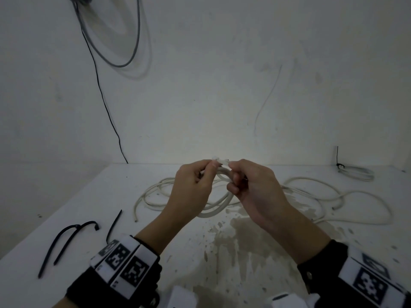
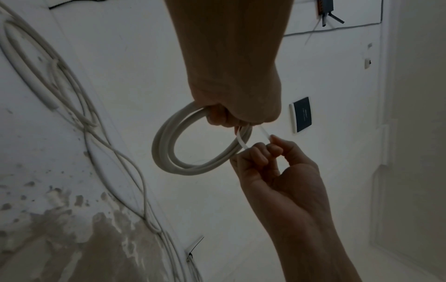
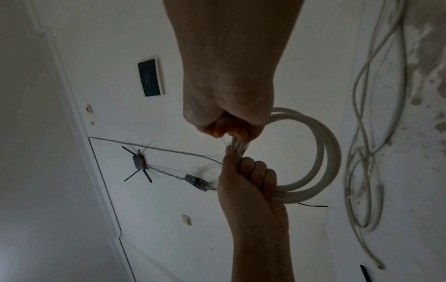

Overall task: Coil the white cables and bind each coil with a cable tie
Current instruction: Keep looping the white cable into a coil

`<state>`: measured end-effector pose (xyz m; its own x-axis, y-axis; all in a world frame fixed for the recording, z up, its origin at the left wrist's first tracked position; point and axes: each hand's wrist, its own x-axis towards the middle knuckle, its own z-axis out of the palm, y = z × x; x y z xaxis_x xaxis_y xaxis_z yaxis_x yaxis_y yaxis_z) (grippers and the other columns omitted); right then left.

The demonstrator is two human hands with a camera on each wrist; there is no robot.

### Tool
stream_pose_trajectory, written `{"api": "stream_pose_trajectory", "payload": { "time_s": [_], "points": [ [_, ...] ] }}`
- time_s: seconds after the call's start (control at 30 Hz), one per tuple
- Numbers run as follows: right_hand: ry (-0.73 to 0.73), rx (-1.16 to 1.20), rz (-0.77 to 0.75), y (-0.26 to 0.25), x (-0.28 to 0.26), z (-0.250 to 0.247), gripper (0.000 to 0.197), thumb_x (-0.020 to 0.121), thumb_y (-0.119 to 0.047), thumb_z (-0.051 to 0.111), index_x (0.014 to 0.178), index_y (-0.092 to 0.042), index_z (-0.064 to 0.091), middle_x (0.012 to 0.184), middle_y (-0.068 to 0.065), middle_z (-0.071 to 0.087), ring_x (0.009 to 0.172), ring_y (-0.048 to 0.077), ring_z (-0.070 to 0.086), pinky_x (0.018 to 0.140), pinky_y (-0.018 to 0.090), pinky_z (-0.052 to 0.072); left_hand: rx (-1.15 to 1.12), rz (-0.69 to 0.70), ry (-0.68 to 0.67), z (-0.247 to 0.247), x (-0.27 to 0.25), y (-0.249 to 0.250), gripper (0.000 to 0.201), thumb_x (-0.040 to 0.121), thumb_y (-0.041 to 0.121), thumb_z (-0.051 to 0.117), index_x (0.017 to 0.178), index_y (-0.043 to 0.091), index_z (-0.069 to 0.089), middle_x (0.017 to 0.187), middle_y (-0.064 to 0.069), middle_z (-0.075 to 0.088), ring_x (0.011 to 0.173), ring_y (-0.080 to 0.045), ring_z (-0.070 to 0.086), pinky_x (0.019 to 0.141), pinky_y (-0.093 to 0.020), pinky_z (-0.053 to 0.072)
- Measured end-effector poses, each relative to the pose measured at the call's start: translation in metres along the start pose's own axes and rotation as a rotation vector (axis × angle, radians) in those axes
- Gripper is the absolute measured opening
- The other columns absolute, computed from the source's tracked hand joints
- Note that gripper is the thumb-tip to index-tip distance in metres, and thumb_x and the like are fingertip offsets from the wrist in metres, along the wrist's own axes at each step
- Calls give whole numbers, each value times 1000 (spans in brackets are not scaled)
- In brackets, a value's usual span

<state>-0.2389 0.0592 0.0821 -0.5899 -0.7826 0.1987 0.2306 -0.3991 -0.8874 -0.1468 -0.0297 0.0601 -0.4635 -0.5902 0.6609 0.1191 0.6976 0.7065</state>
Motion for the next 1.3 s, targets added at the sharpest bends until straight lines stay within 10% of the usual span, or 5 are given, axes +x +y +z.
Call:
{"api": "stream_pose_trajectory", "payload": {
  "time_s": [0.4, 0.67, 0.87, 1.3],
  "points": [
    [25, 10, 44, -1, 1, 1, 33, 84, 2, 53, 52, -7, 45, 45, -1, 32, 43, 8, 32, 43, 20, 32, 124, 200, -45, -2, -2, -4, 29, 94, 16, 49, 79, -1, 66, 49, -9, 46, 45, -11, 37, 44, -13, 27],
    [-8, -19, 77, 1, 0, 1, 33, 88, -4, 54, 56, -9, 50, 49, 0, 38, 43, 6, 37, 46, 20, 33, 226, 310, -41, -4, -6, -10, 22, 90, 15, 51, 77, 5, 66, 48, 22, 39, 43, -2, 43, 45, -4, 28],
    [-18, -75, 145, -2, 3, 0, 37, 87, -1, 53, 52, -11, 44, 46, -1, 32, 40, 8, 33, 41, 20, 30, 266, 382, -104, -6, -10, -11, 31, 91, 24, 45, 72, 3, 59, 50, 14, 39, 46, -15, 43, 41, -10, 27],
    [-190, -610, 196, -27, 15, -16, 17, 77, -14, 74, 90, -2, 71, 76, 9, 64, 52, 12, 48, 50, 20, 46, 309, 418, -204, -13, -8, -17, 27, 91, 21, 47, 74, 6, 61, 50, 5, 48, 43, -16, 43, 40, -13, 32]
  ]
}}
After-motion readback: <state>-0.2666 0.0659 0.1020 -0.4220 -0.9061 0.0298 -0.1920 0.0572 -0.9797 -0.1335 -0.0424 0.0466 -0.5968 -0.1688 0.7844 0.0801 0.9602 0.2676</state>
